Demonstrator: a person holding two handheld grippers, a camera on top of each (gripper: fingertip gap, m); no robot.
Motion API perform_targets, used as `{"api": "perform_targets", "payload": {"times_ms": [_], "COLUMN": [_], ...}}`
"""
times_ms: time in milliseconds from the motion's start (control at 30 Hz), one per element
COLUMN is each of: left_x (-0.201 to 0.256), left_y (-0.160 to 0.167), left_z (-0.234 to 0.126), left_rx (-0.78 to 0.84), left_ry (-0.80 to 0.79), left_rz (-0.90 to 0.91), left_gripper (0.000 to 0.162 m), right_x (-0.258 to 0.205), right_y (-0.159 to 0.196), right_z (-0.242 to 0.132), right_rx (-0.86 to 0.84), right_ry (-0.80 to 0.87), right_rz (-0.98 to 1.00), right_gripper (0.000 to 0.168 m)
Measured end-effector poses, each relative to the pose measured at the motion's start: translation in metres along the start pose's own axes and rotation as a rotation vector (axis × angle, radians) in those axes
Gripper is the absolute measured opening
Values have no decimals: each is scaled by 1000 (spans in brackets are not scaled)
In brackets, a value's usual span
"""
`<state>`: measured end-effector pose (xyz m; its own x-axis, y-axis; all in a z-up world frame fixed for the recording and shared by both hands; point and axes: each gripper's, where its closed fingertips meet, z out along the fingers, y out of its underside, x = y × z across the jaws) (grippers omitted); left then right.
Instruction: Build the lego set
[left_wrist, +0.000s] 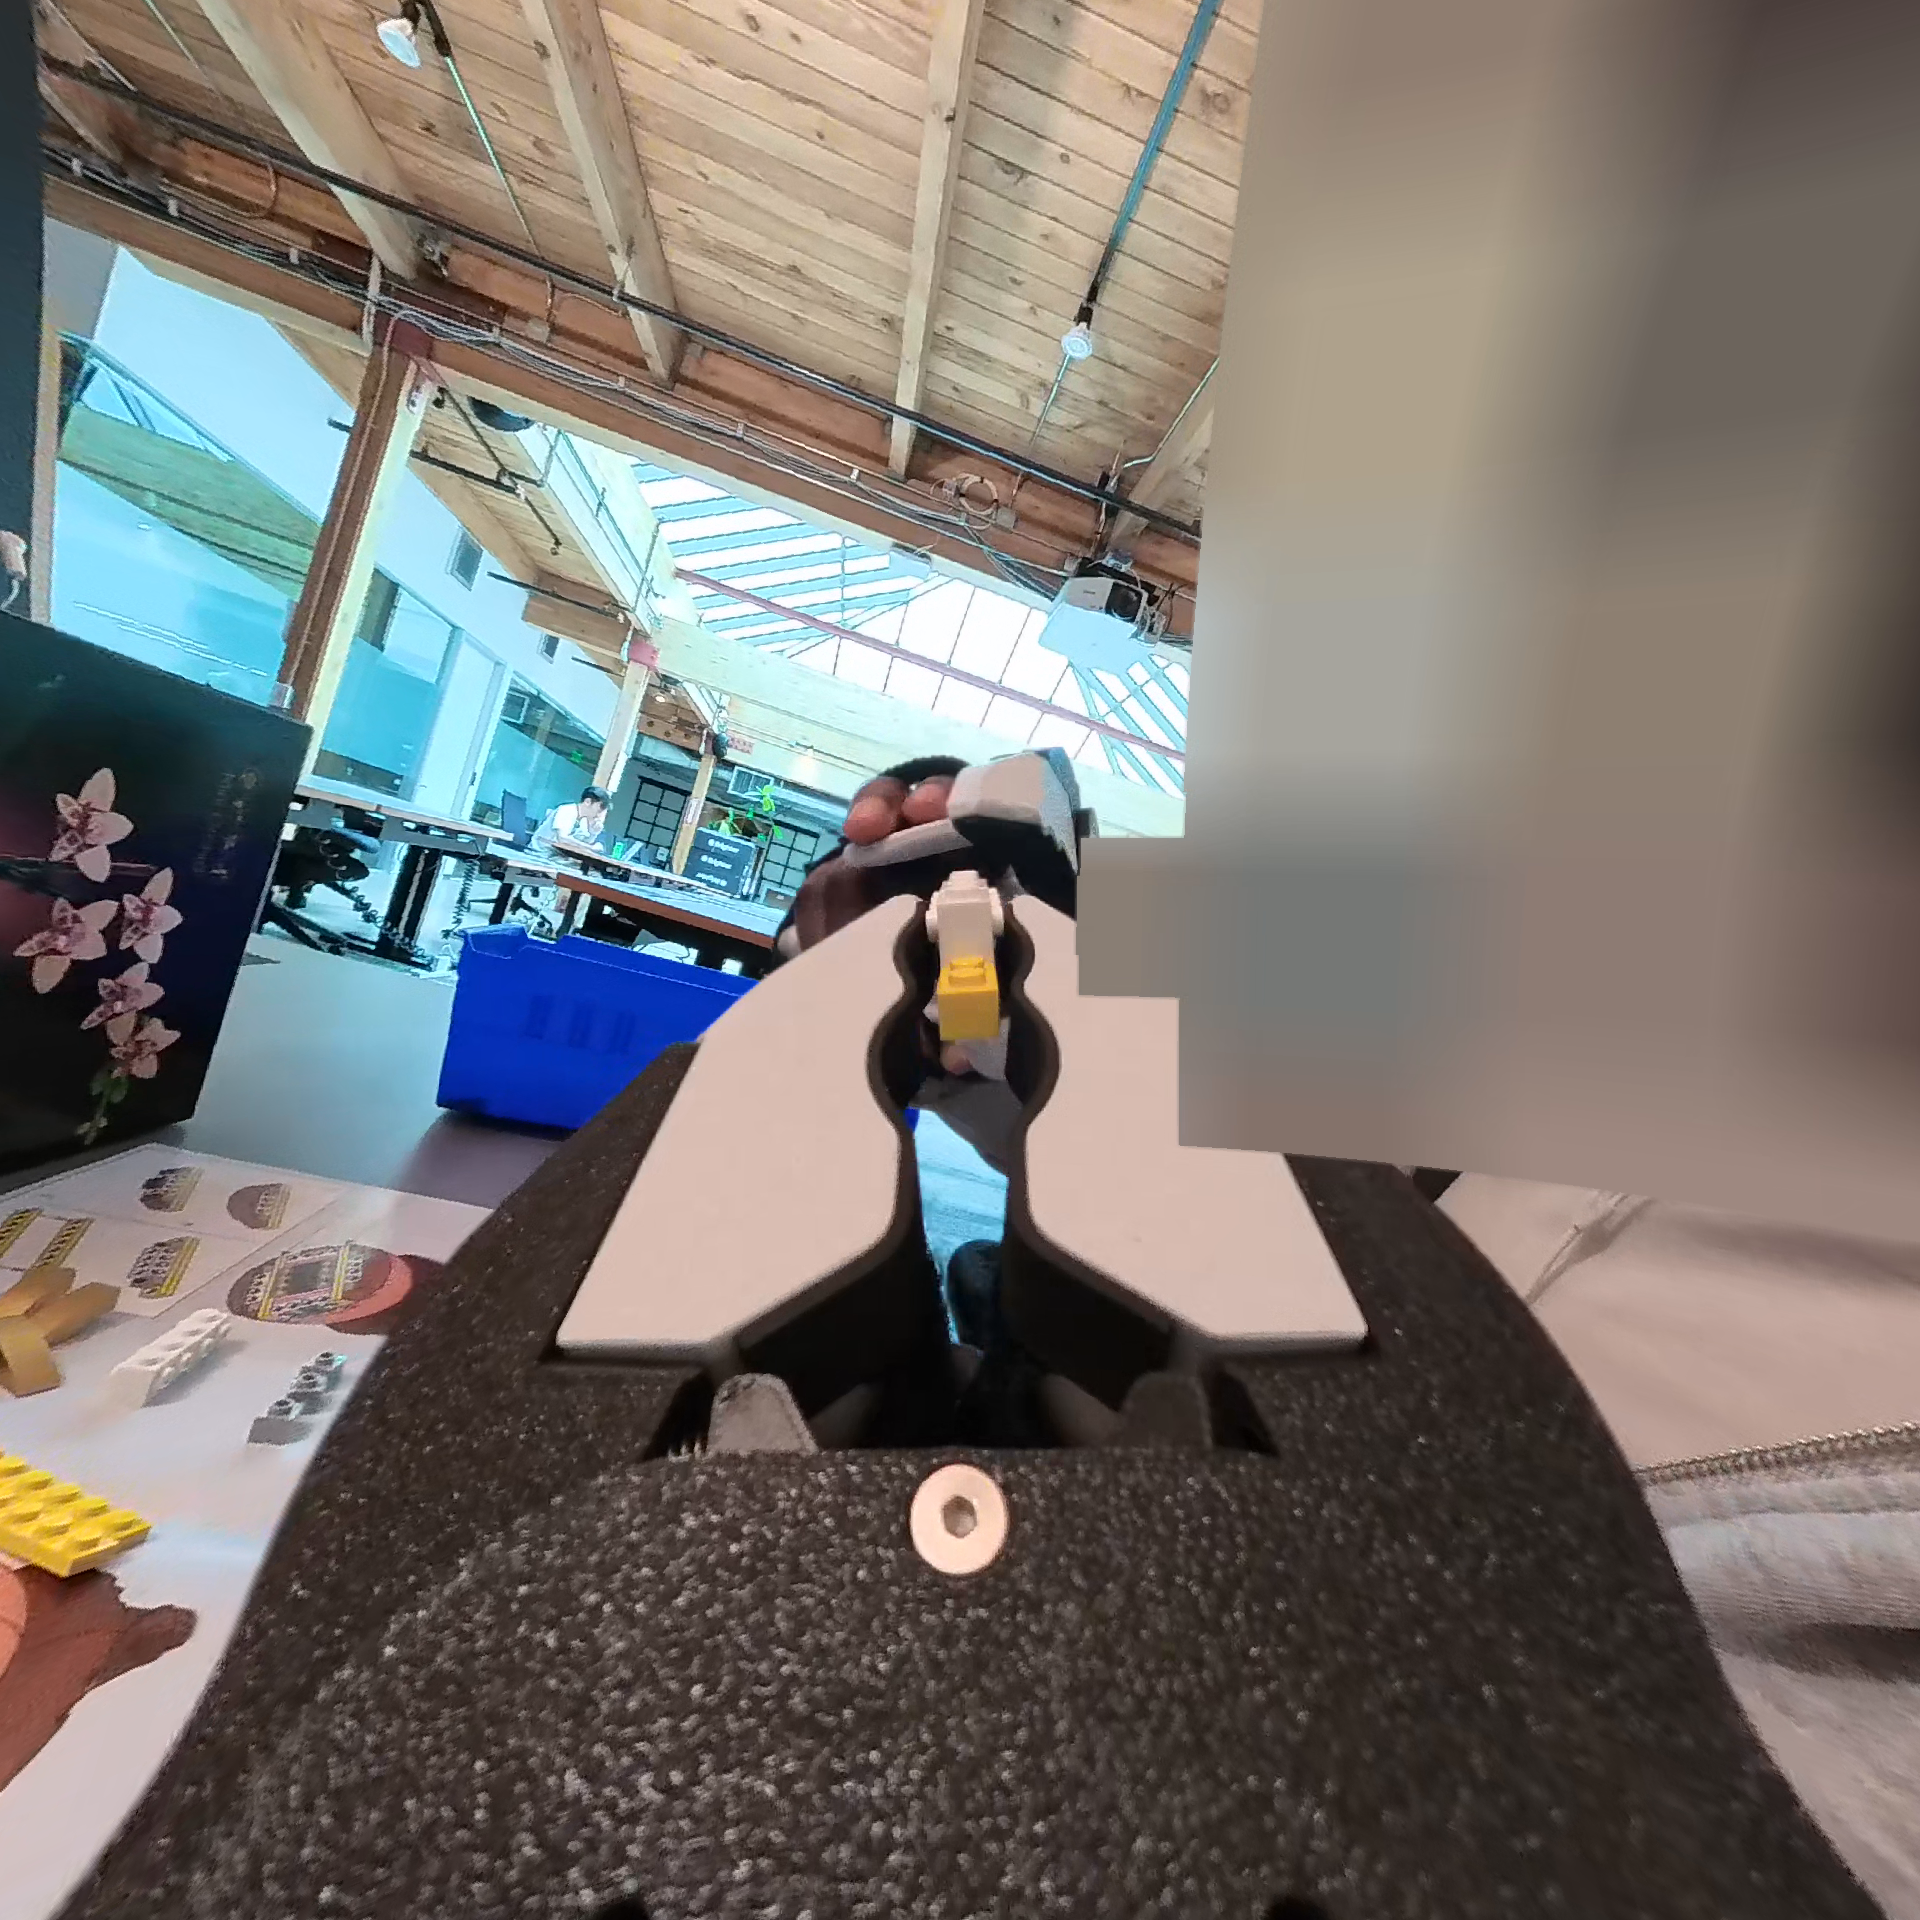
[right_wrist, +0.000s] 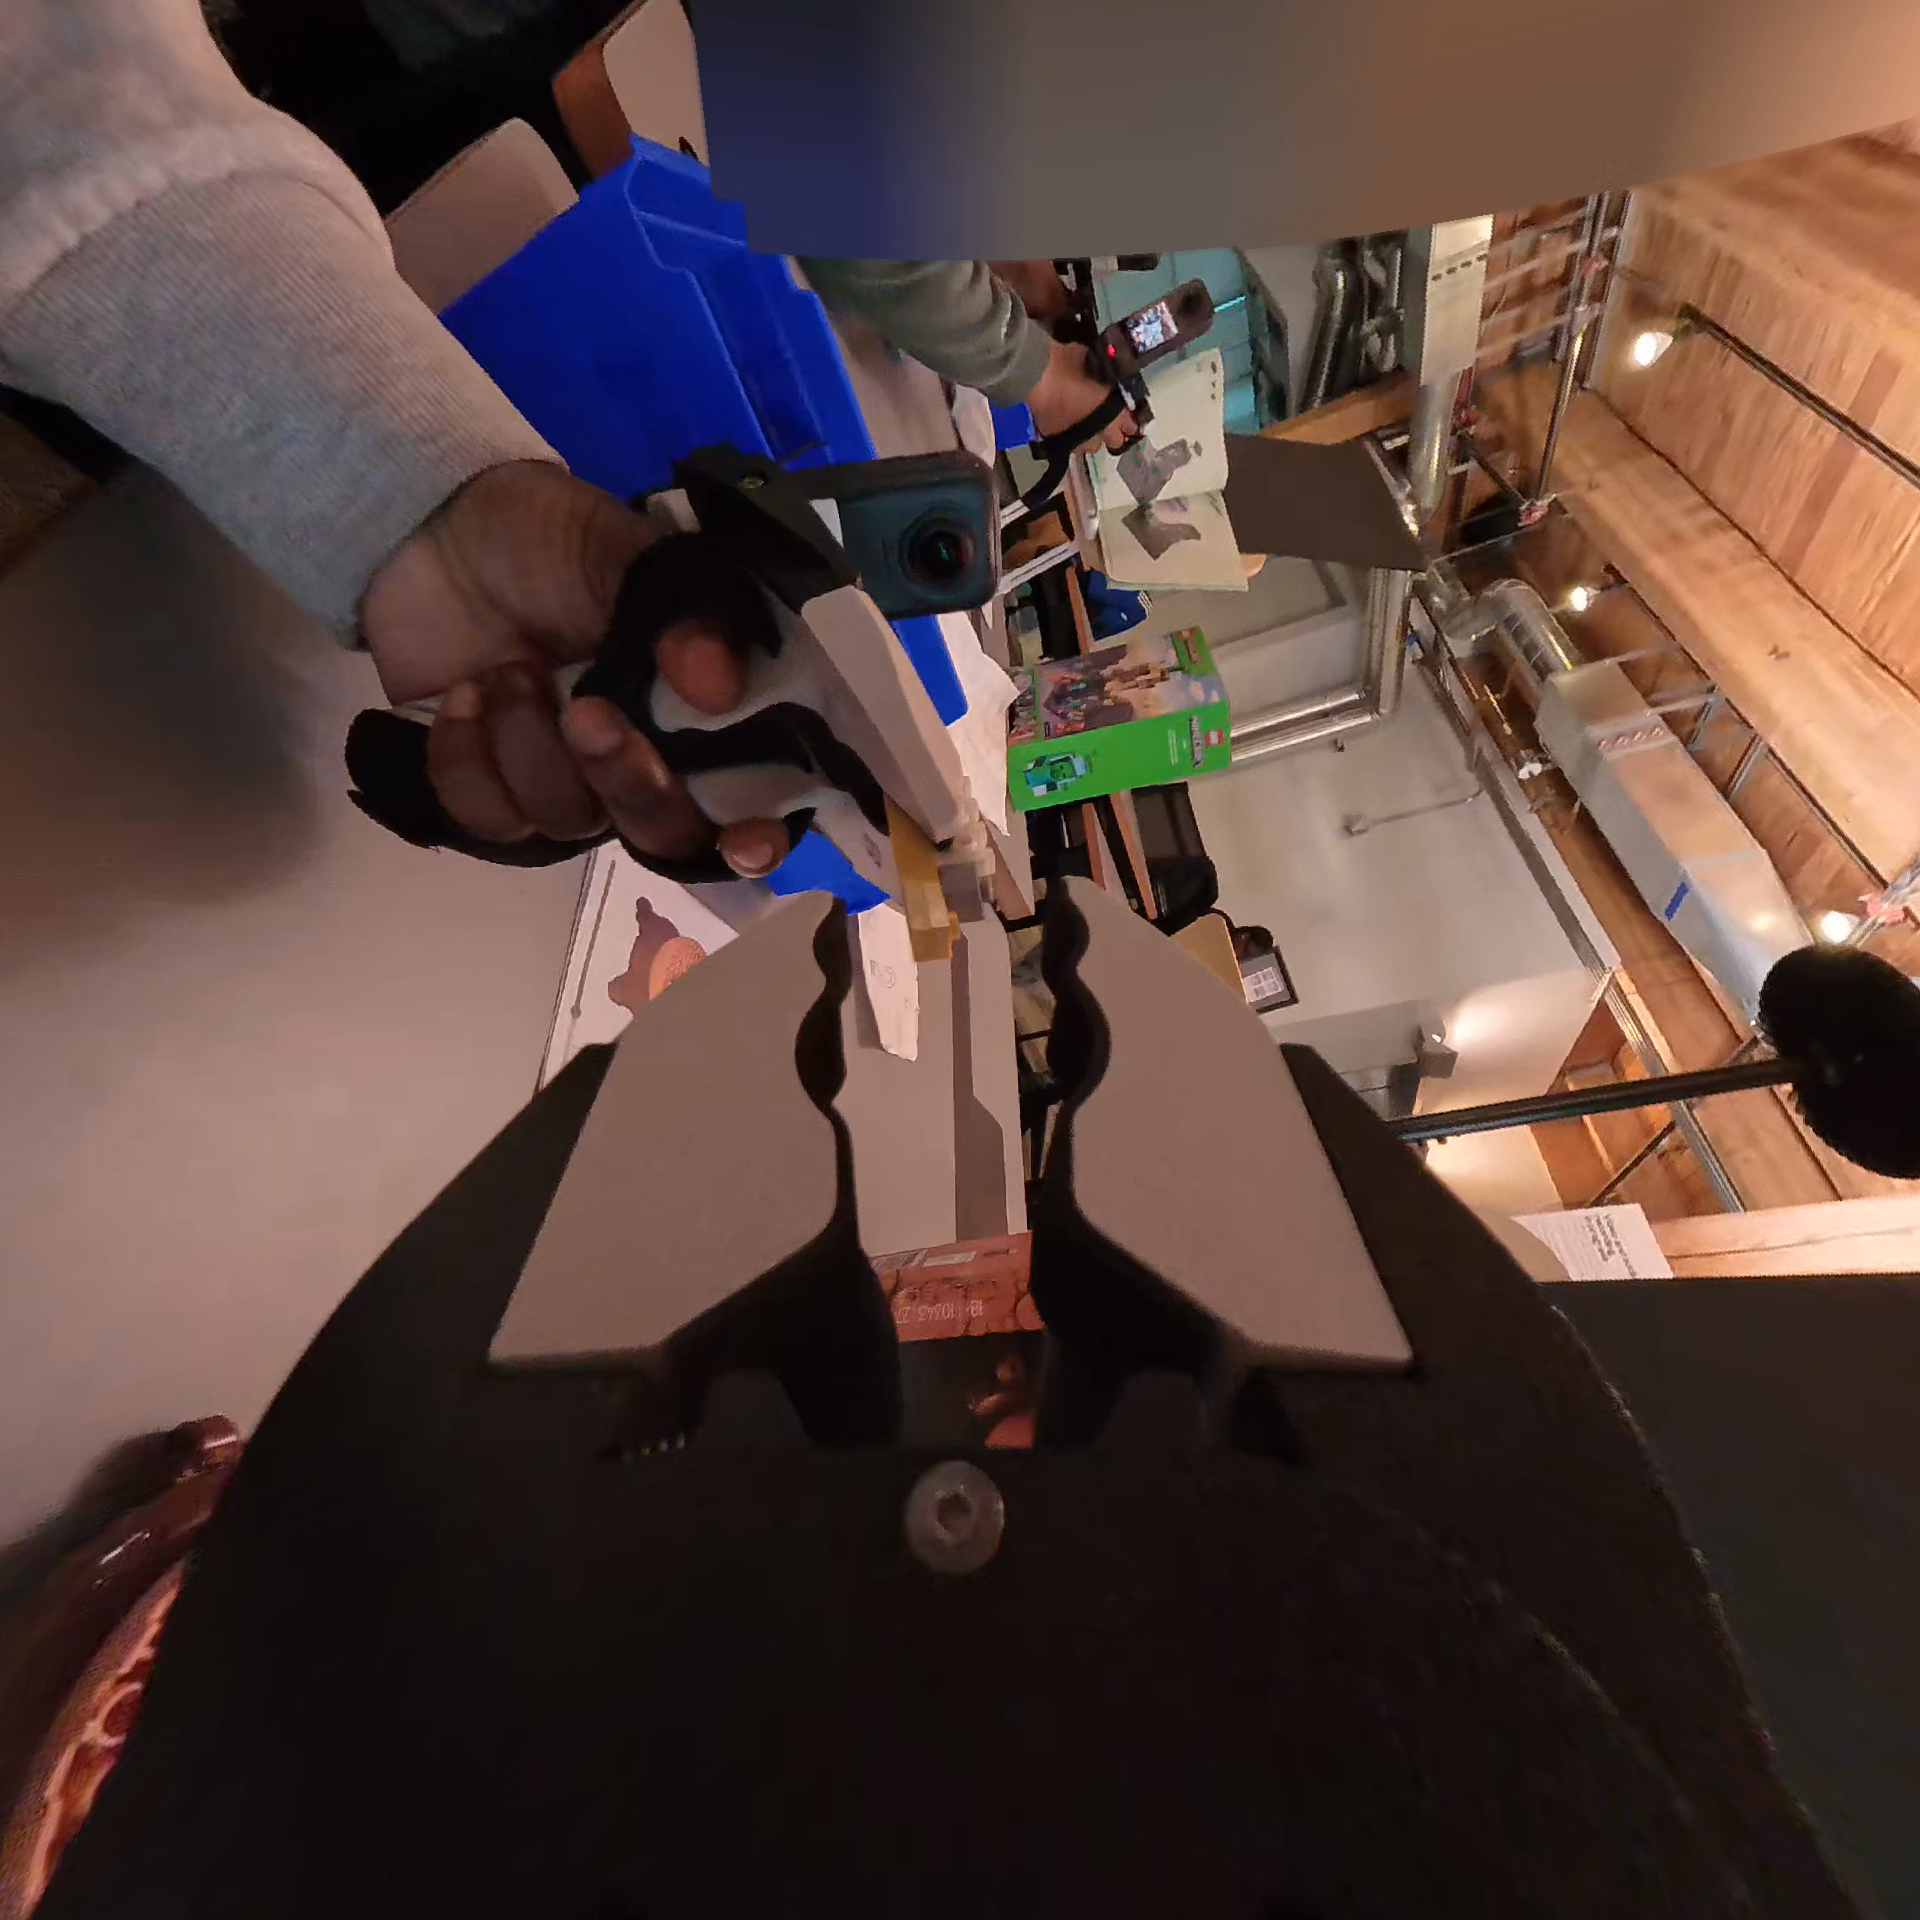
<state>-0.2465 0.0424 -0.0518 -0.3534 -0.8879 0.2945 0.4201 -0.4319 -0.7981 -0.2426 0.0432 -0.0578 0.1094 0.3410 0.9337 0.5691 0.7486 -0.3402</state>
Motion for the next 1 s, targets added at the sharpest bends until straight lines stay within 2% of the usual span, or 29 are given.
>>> {"api": "perform_targets", "payload": {"times_ms": [233, 600, 1000], "left_x": [3, 4, 5], "left_y": [3, 6, 6], "left_z": [1, 5, 8], "left_rx": [-18, -42, -58], "left_ry": [19, 21, 22], "left_rz": [-12, -64, -150], "left_gripper": [10, 10, 11], "right_x": [-2, -5, -3], "right_y": [-1, 2, 3], "right_z": [1, -4, -7], "right_rx": [6, 31, 44], "right_ry": [-21, -109, -98], "right_rz": [-37, 74, 178], "right_gripper": [16, 14, 14]}}
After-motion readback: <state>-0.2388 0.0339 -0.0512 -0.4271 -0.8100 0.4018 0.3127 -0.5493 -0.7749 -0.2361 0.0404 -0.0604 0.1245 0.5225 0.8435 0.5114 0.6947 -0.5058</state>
